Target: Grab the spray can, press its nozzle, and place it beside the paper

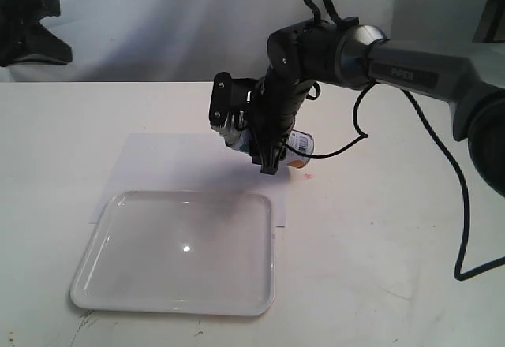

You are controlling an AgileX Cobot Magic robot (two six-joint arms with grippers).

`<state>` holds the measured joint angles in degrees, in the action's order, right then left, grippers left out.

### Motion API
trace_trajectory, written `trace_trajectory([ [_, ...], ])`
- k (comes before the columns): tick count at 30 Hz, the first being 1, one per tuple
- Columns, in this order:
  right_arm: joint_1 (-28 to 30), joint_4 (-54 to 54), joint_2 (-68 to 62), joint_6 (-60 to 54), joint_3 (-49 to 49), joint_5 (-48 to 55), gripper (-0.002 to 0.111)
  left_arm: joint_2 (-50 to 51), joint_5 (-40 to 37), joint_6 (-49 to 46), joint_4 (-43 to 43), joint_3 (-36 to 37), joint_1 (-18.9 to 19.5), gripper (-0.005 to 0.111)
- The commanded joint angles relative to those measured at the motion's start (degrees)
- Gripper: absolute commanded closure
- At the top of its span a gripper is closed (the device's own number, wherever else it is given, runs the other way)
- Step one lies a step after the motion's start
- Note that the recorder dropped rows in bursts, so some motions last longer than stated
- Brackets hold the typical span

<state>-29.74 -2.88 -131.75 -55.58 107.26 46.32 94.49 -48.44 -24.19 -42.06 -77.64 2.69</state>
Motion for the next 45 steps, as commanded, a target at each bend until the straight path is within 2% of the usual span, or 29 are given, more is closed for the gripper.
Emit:
trace_trajectory([
  [1, -0.36, -2.39, 1.15, 0.12, 0.65, 1.58, 0.108, 4.6, -8.73, -5.94, -7.17, -4.7, -0.31, 0.107],
  [5, -0.73, -2.54, 1.15, 0.67, 0.65, 1.68, 0.108, 8.77, -14.7, -6.31, -8.25, -8.08, -0.13, 0.107],
  [8, -0.95, -2.54, 1.15, 0.67, 0.65, 1.95, 0.108, 12.74, -21.52, -6.31, -13.59, -9.9, 1.61, 0.107],
  [11, -1.23, -2.54, 1.15, 0.78, 0.65, 1.94, 0.108, 17.67, -21.52, -9.08, -22.44, -11.0, 4.17, 0.107],
  [14, -1.23, -2.43, 1.15, 0.76, 0.65, 1.94, 0.108, 20.53, -21.52, -11.02, -25.17, -11.14, 5.4, 0.107],
  [18, -1.23, -2.43, 1.15, 0.76, 0.65, 1.94, 0.108, 25.23, -21.52, -16.81, -26.38, -12.9, 5.38, 0.107],
  [19, -1.23, -2.43, 1.15, 0.76, 0.65, 1.94, 0.108, 26.61, -21.52, -19.77, -29.35, -12.93, 5.38, 0.107],
  [22, -1.23, -2.43, 1.15, 0.88, 0.65, 1.94, 0.108, 28.05, -21.52, -19.9, -34.07, -12.93, 5.38, 0.107],
  [27, -1.23, -2.43, 1.15, 0.89, 0.65, 1.83, 0.108, 28.28, -18.95, -19.9, -35.61, -12.93, 5.38, 0.107],
  [35, -1.1, -1.64, 1.15, 0.99, 0.65, 1.83, 0.108, 28.91, -19.5, -19.17, -36.78, -13.02, 5.28, 0.107],
  [38, -1.1, -1.66, 1.15, 0.99, 0.65, 1.94, 0.108, 31.23, -21.52, -14.87, -35.25, -13.68, 5.04, 0.107],
  [45, -1.1, -2.87, 1.15, 0.99, 0.65, 2.16, 0.108, 37.68, -21.52, -11.04, -28.21, -19.6, -0.52, 0.107],
])
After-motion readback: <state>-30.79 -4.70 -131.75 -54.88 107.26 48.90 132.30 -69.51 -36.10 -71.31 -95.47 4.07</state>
